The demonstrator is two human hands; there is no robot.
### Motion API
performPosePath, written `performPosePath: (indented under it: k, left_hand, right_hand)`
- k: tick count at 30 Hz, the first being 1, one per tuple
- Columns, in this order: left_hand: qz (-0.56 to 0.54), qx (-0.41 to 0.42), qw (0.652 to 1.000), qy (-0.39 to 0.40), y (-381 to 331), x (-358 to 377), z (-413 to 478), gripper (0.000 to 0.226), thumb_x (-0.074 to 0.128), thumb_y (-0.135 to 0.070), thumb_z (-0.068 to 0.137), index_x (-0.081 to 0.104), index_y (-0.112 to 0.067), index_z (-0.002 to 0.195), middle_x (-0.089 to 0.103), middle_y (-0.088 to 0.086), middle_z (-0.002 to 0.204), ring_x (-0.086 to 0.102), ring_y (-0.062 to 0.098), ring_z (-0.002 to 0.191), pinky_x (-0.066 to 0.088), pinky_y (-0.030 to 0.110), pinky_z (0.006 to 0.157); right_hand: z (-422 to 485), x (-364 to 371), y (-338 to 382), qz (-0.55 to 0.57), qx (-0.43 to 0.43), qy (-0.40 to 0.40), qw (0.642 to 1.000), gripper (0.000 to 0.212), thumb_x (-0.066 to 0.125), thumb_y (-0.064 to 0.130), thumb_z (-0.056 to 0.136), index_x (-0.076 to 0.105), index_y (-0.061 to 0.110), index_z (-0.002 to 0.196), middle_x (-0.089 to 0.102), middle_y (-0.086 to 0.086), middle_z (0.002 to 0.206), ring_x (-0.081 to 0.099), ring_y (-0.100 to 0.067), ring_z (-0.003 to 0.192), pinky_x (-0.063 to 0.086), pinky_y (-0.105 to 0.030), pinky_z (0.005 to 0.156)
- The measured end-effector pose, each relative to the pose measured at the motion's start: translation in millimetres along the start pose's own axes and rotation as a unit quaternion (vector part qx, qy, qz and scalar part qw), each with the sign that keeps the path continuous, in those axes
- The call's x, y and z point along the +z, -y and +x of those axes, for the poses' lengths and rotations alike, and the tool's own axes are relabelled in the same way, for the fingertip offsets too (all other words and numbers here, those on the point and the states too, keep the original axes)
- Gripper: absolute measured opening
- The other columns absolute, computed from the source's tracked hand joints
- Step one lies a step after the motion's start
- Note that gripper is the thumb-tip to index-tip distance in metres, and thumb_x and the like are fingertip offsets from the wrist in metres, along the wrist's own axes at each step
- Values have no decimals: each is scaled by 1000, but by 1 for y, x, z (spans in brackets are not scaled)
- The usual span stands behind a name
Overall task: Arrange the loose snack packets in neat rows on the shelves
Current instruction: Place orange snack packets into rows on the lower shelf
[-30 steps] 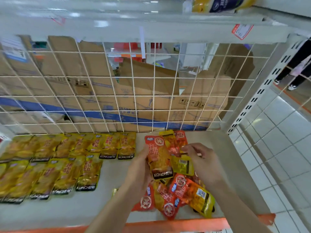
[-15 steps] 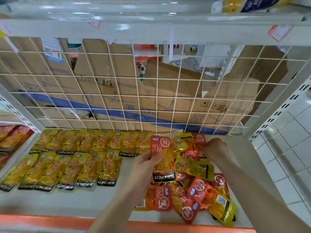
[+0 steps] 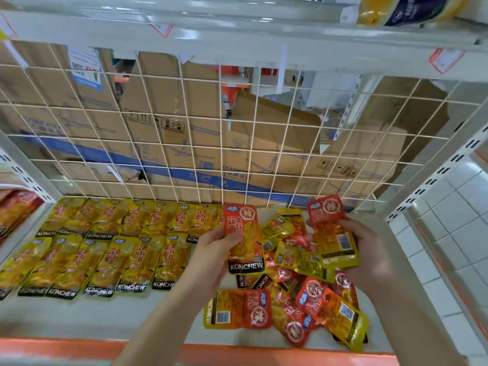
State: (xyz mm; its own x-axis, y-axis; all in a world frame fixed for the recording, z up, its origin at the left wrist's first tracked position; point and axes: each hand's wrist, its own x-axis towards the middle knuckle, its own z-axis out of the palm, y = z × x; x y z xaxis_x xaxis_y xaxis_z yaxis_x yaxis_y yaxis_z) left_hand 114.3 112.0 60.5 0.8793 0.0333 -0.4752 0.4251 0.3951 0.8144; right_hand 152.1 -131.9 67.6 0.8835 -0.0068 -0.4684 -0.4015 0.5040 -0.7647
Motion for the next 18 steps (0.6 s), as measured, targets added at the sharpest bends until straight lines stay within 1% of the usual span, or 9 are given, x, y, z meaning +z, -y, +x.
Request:
performPosePath:
  k: [3,4,6,8,9,11,13,14,18]
  left_hand:
    - [-6,11,1000,6,-6,-10,-4,17,58,-5,96,65,-12,110,78,5,96,75,19,85,56,37,81]
    - [-4,15,1000,4,-9,-16,-6,16,58,-5,97,65,-12,109,78,5,96,75,19,84,56,37,82]
    - [-2,20,1000,-2,-14,-30,-11,17,58,-5,97,66,-11,110,78,6,98,75,19,85,56,37,82]
    - [-4,25,1000,-9,-21,-50,-18,18,58,-4,97,67,-10,111,77,8,101,75,21,88,57,38,81]
    - [-1,30,999,-11,-24,-62,-21,17,58,-4,96,68,-10,109,77,9,101,74,23,88,58,38,79]
    - [7,45,999,-22,-29,-87,-30,17,59,-4,95,70,-10,106,77,10,100,73,26,89,58,39,77]
    - [14,67,997,-44,-34,-115,-40,18,61,-2,93,71,-8,106,77,11,99,72,27,89,57,44,83]
    - [17,81,995,-56,-37,-129,-46,18,61,0,93,72,-7,106,76,12,98,72,26,88,57,45,86]
    - [10,143,983,-116,-49,-180,-73,18,61,1,92,76,-8,96,75,14,96,70,28,88,54,49,92]
  right_hand:
    - [-20,23,-19,81,-7,7,997,40,39,22,105,57,-6,128,77,-2,91,71,-17,75,57,-31,67]
    - [-23,28,-28,99,2,10,995,42,40,25,103,58,-5,126,75,-3,91,69,-19,74,55,-31,66]
    - [-30,46,-48,108,70,58,990,43,42,28,94,61,-4,114,67,-19,92,61,-27,71,47,-33,61]
    - [-35,70,-67,100,101,91,986,29,46,17,85,58,-2,104,61,-18,84,57,-24,65,47,-32,55]
    - [-37,82,-76,77,85,99,988,23,50,10,81,56,2,101,60,-16,82,59,-23,63,50,-33,55]
    - [-42,106,-95,41,36,130,990,28,63,2,74,56,10,100,63,-14,86,65,-23,68,57,-38,66]
    - [-46,129,-111,14,-3,153,988,36,79,4,63,60,17,90,67,-11,87,68,-21,72,60,-37,69]
    - [-49,141,-117,-1,-17,152,988,36,78,3,62,60,19,88,69,-11,89,69,-21,74,61,-36,68]
    - [-63,191,-139,-43,-45,171,983,53,58,-13,82,51,19,124,71,-14,108,72,-25,89,62,-40,74]
